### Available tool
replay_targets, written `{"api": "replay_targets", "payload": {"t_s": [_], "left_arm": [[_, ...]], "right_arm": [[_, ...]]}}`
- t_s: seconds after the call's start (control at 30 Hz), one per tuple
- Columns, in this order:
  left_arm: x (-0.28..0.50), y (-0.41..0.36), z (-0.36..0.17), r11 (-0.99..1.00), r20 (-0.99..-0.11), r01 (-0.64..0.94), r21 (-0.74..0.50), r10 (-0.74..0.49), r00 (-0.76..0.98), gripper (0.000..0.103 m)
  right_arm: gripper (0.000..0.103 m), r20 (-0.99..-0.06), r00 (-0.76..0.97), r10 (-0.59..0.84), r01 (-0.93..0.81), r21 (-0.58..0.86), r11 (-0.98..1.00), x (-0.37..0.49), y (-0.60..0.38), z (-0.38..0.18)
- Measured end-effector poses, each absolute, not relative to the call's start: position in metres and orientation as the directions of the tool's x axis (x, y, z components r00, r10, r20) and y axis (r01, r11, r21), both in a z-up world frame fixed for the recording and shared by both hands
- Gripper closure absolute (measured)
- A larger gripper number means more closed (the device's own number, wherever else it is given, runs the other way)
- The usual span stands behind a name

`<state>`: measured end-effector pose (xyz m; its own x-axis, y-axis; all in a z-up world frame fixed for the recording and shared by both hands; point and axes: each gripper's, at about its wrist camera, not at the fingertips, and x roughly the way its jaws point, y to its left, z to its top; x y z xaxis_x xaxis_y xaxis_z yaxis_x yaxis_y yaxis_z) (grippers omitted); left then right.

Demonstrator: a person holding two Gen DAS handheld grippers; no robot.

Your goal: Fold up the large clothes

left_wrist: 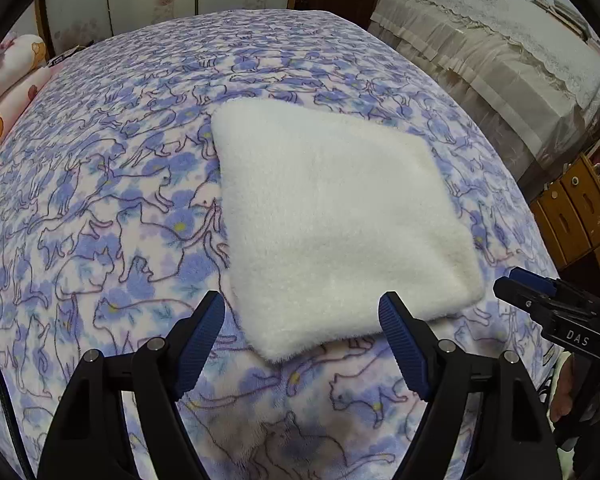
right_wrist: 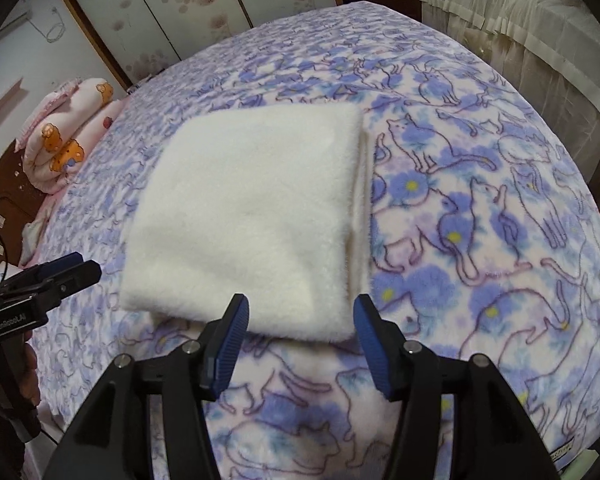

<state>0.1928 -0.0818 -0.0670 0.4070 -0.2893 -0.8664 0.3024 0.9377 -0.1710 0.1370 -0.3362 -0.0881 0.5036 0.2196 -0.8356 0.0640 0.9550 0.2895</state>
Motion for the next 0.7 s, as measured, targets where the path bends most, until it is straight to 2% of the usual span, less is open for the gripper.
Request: {"api": "replay_targets", "payload": {"t_s": [0.1, 0.2, 0.4, 0.43, 0.6, 0.7], "left_arm": [[0.195, -0.079, -0.062, 0.936, -0.865, 0.295, -0.191, -0.303, 0.4, 0.023], [0.2, -0.077, -0.064, 0.94, -0.872, 0.283, -0.189, -0.294, 0.392, 0.006], [0.217, -0.072, -0.08, 0.939, -0.87, 0.265, -0.221, -0.313, 0.381, 0.004], [0.221, -0.072, -0.086, 0.935, -0.869, 0.265, -0.236, -0.325, 0.373, 0.001], [0.25, -0.073, -0.116, 0.916, -0.845, 0.304, -0.261, -0.369, 0.387, 0.001], [0.275, -0.071, -0.135, 0.9, -0.822, 0.31, -0.307, -0.415, 0.391, 0.001]], "right_arm": [[0.032, -0.821, 0.532, 0.207, 0.078, 0.291, 0.953, 0.134, -0.339, -0.077], [0.032, -0.798, 0.57, 0.197, 0.085, 0.295, 0.952, 0.134, -0.343, -0.071], [0.032, -0.765, 0.618, 0.18, 0.085, 0.293, 0.952, 0.142, -0.352, -0.073], [0.032, -0.773, 0.607, 0.186, 0.081, 0.293, 0.953, 0.148, -0.353, -0.078], [0.032, -0.826, 0.538, 0.168, 0.043, 0.226, 0.973, 0.186, -0.354, -0.107], [0.032, -0.833, 0.501, 0.234, 0.042, 0.293, 0.955, 0.209, -0.362, -0.131]]}}
